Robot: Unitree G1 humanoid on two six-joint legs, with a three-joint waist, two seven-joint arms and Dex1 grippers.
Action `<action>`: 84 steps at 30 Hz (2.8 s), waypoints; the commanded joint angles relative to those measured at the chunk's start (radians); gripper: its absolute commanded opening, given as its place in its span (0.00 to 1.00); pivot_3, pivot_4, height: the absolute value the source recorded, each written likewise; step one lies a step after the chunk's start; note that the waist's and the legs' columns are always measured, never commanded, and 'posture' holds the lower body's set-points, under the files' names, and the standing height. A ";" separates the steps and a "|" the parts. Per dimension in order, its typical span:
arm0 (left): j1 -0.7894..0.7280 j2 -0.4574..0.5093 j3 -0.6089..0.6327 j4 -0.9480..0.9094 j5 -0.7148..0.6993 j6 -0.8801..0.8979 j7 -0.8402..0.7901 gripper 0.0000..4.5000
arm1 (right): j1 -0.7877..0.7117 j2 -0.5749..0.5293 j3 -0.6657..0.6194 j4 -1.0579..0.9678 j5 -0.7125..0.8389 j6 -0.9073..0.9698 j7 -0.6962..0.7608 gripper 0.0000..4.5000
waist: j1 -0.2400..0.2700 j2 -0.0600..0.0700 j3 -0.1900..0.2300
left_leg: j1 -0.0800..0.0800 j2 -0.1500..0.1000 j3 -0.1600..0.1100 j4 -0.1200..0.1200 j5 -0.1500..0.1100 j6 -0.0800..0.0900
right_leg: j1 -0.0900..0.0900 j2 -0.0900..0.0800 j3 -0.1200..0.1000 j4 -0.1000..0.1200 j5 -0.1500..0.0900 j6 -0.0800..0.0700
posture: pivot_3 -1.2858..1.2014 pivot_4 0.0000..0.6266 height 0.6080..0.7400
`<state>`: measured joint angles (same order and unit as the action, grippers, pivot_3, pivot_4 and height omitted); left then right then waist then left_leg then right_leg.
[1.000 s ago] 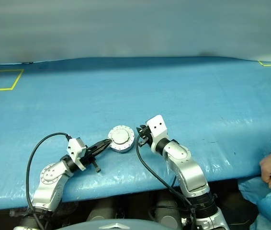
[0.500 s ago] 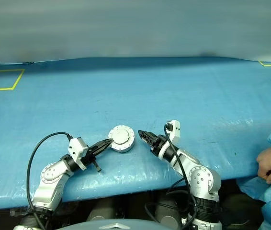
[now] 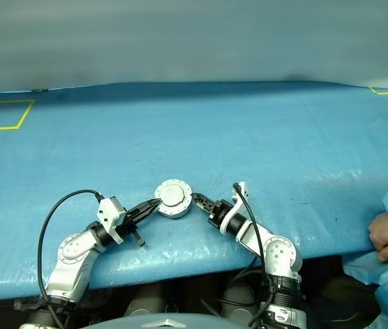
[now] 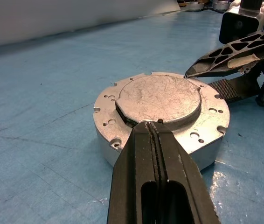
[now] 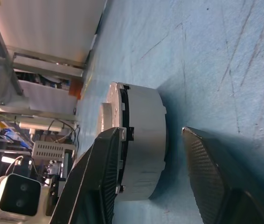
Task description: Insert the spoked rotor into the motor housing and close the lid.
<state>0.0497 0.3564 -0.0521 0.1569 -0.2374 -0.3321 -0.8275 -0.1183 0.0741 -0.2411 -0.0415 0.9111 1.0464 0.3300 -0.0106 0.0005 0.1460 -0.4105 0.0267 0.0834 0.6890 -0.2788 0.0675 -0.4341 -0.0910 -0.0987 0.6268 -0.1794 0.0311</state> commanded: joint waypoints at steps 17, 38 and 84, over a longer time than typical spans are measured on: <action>0.028 0.015 -0.011 -0.028 0.018 0.016 0.023 0.00 | -0.029 0.007 0.050 0.068 0.011 -0.020 0.038 0.69 | -0.001 0.000 0.000 | 0.000 0.000 0.000 0.000 0.000 0.000 | -0.006 0.000 0.000 0.000 0.000 0.000 | 0.52 0.24 1.00; 0.034 0.018 -0.013 -0.042 0.018 0.025 0.031 0.00 | -0.032 0.024 0.070 0.121 0.020 -0.018 0.010 0.26 | -0.003 -0.002 -0.003 | 0.000 0.001 0.000 0.000 0.000 0.000 | -0.006 -0.003 0.000 0.000 0.000 0.000 | 0.52 0.24 1.00; -0.018 -0.413 0.148 -0.406 -1.029 0.875 0.325 1.00 | -0.113 0.018 0.067 -0.224 0.535 -0.185 -0.224 0.26 | -0.003 -0.001 0.004 | -0.009 -0.001 0.002 0.001 -0.001 0.002 | -0.008 0.005 0.007 -0.001 0.005 0.008 | 0.52 0.24 1.00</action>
<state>0.0400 -0.0472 0.0913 -0.2170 -1.2411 0.5356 -0.5112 -0.2171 0.0783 -0.1956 -0.1789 1.3920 0.8636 0.0682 -0.0132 -0.0001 0.1499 -0.4193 0.0258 0.0852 0.6901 -0.2797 0.0698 -0.4425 -0.0855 -0.0919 0.6261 -0.1747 0.0394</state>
